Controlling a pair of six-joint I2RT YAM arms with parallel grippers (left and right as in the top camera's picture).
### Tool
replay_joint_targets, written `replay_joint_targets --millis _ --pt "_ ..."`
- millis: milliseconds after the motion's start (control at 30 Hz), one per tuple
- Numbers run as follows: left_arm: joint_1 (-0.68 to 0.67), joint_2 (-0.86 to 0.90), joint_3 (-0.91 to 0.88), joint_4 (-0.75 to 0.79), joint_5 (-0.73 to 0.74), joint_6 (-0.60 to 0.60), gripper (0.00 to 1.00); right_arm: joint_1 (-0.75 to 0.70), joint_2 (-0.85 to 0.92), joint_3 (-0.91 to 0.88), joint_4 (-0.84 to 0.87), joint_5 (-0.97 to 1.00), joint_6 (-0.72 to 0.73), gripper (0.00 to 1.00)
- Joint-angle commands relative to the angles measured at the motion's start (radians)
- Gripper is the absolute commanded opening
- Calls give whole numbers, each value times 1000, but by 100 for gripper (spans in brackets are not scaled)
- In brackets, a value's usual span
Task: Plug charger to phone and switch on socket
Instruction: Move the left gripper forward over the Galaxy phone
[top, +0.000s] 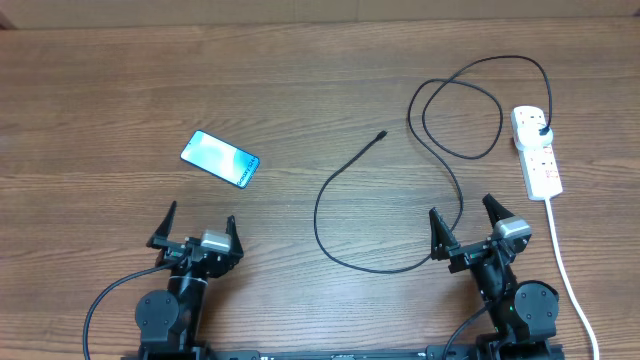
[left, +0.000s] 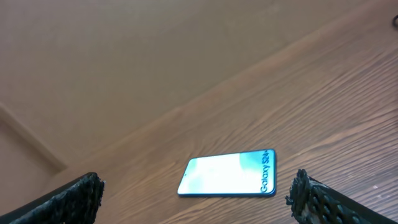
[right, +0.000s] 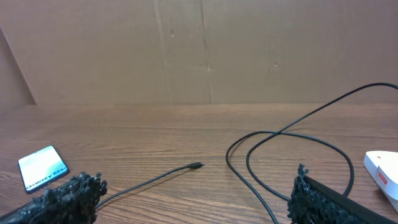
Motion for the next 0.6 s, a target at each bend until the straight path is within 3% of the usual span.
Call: replay_joint_targets --millis 0,133,333,567 --pt "9 -11 0 39 80 -133 100 5 -9 -11 4 6 3 100" --pt "9 -5 49 34 83 -285 100 5 -9 -11 4 6 3 100" --pt "9 148 249 -80 118 -304 100 5 -9 -11 4 6 3 100" --pt "9 486 503 -206 179 -304 100 5 -9 -11 4 6 3 100"
